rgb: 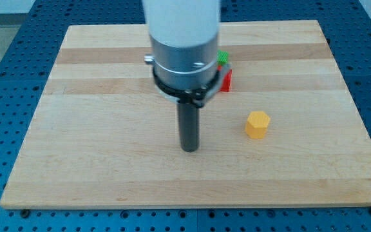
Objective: Move the hexagon to the right of the red circle
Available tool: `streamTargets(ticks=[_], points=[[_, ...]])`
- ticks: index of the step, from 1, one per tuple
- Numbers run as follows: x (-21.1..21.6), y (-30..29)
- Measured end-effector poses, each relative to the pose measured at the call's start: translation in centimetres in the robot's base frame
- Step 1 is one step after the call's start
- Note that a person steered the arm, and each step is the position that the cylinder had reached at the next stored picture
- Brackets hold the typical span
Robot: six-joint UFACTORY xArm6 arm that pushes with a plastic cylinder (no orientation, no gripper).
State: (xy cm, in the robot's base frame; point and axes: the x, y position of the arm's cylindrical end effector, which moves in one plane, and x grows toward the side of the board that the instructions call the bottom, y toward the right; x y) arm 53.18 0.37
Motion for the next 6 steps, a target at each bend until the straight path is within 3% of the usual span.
streamTargets(ticks=[3, 6], points=[[0.0, 14.0], [-1.5, 14.1]])
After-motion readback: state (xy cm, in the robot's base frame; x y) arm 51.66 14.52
